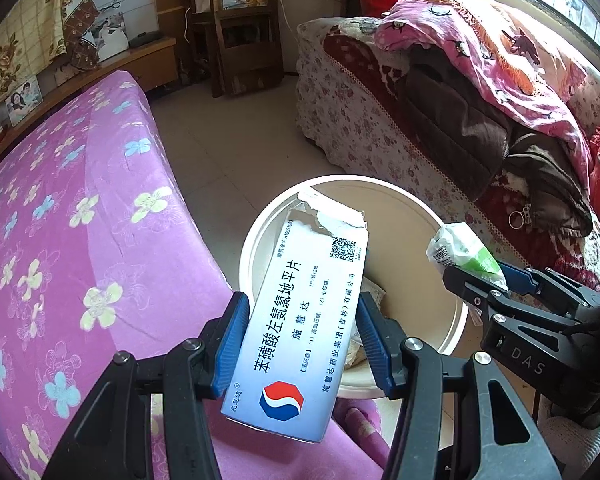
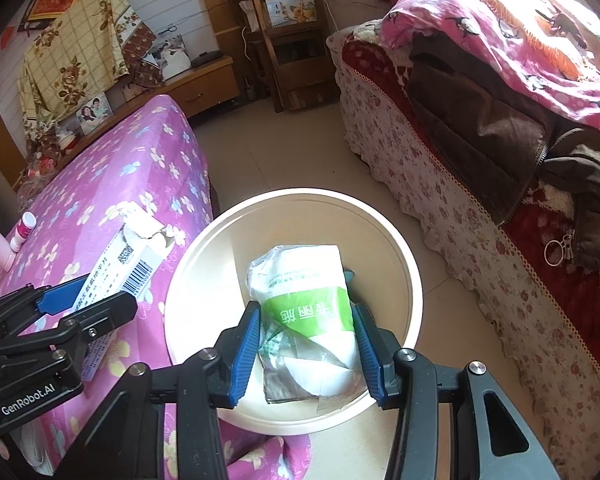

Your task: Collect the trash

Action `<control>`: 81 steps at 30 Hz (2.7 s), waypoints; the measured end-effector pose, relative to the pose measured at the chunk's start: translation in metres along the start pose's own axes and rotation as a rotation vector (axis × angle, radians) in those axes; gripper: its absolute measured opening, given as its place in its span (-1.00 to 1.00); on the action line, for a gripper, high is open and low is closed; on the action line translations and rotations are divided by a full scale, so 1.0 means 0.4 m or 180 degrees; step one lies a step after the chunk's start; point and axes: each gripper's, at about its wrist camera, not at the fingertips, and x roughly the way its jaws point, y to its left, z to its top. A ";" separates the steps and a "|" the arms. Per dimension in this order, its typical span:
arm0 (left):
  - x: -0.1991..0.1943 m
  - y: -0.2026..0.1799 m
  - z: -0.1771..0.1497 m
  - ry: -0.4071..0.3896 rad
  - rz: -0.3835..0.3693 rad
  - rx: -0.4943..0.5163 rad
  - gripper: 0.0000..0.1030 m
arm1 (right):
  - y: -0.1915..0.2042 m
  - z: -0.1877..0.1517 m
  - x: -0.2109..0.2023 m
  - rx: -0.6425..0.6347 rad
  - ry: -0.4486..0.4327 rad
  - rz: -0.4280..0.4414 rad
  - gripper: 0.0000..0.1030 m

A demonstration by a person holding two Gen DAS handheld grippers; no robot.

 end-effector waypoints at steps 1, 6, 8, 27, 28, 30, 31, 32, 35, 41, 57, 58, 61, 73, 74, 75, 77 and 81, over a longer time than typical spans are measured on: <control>0.004 0.000 0.000 0.0005 -0.0005 -0.0004 0.10 | 0.001 0.000 0.002 0.0002 0.0007 -0.0006 -0.05; 0.021 -0.002 0.005 0.0052 -0.0056 -0.0029 0.10 | -0.010 0.002 0.020 0.0044 0.0043 -0.0015 -0.05; 0.025 -0.002 0.006 0.0060 -0.0079 -0.0041 0.11 | -0.015 0.005 0.025 0.0082 0.0045 0.0014 0.01; -0.010 0.002 -0.003 -0.0048 -0.0020 -0.0034 0.24 | -0.019 -0.008 0.002 0.0294 0.0012 0.0141 0.30; -0.017 0.006 -0.006 -0.0069 -0.0005 -0.0039 0.24 | -0.016 -0.009 -0.005 0.0294 -0.0004 0.0141 0.30; -0.034 0.011 -0.014 -0.0113 0.0023 -0.0044 0.24 | -0.009 -0.011 -0.018 0.0278 -0.0033 0.0131 0.30; -0.042 0.014 -0.017 -0.0135 0.0042 -0.0044 0.24 | -0.006 -0.012 -0.024 0.0269 -0.0045 0.0121 0.30; -0.050 0.017 -0.019 -0.0159 0.0067 -0.0044 0.24 | 0.000 -0.013 -0.033 0.0257 -0.0063 0.0110 0.30; -0.081 0.026 -0.028 -0.0242 0.0131 -0.0041 0.24 | 0.012 -0.018 -0.057 0.0247 -0.0133 0.0097 0.30; -0.165 0.040 -0.042 -0.0519 0.0255 -0.0028 0.24 | 0.044 -0.028 -0.131 0.0221 -0.0376 0.0001 0.34; -0.414 0.079 -0.103 -0.1231 0.0430 -0.0112 0.24 | 0.175 -0.049 -0.365 0.0034 -0.0969 -0.0300 0.51; -0.425 0.081 -0.106 -0.1258 0.0452 -0.0113 0.24 | 0.181 -0.051 -0.374 0.0041 -0.0980 -0.0347 0.51; -0.455 0.089 -0.118 -0.1341 0.0516 -0.0104 0.24 | 0.199 -0.055 -0.399 0.0017 -0.1025 -0.0334 0.51; -0.535 0.117 -0.141 -0.1565 0.0559 -0.0186 0.24 | 0.254 -0.061 -0.483 -0.0038 -0.1240 -0.0250 0.51; -0.538 0.118 -0.143 -0.1575 0.0549 -0.0193 0.24 | 0.257 -0.061 -0.488 -0.0046 -0.1256 -0.0248 0.51; -0.540 0.119 -0.144 -0.1583 0.0546 -0.0196 0.24 | 0.261 -0.062 -0.493 -0.0052 -0.1274 -0.0247 0.51; -0.544 0.121 -0.145 -0.1594 0.0546 -0.0199 0.24 | 0.266 -0.062 -0.503 -0.0062 -0.1316 -0.0241 0.53; -0.547 0.122 -0.146 -0.1601 0.0538 -0.0212 0.24 | 0.269 -0.059 -0.511 -0.0069 -0.1325 -0.0222 0.57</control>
